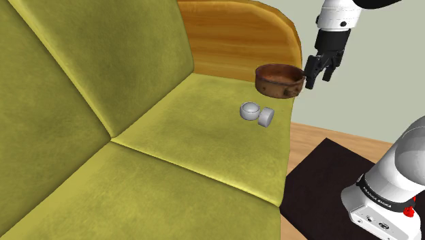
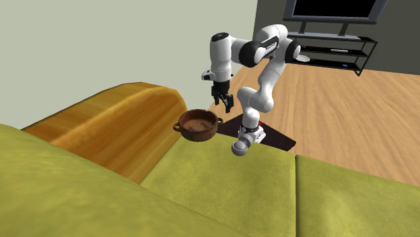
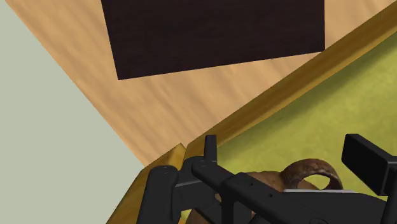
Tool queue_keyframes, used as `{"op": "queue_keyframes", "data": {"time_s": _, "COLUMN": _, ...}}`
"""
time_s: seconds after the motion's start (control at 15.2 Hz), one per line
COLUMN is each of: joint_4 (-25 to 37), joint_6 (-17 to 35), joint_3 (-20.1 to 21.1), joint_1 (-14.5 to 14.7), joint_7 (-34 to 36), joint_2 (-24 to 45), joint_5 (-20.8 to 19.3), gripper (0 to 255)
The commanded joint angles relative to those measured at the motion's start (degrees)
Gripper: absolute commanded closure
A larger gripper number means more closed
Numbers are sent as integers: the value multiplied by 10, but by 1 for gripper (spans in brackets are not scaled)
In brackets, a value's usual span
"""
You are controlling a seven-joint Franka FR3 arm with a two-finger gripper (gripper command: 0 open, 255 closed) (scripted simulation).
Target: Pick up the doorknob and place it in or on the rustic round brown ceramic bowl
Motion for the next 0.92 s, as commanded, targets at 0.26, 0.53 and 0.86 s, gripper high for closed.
{"op": "queue_keyframes", "data": {"time_s": 0.26, "joint_4": 32, "joint_6": 24, "joint_3": 45, "joint_1": 25, "joint_7": 22, "joint_2": 53, "joint_5": 17, "gripper": 0}}
{"op": "queue_keyframes", "data": {"time_s": 0.53, "joint_4": 71, "joint_6": 45, "joint_3": 90, "joint_1": 46, "joint_7": 44, "joint_2": 110, "joint_5": 25, "gripper": 0}}
{"op": "queue_keyframes", "data": {"time_s": 0.86, "joint_4": 130, "joint_6": 65, "joint_3": 145, "joint_1": 67, "joint_7": 75, "joint_2": 188, "joint_5": 21, "gripper": 0}}
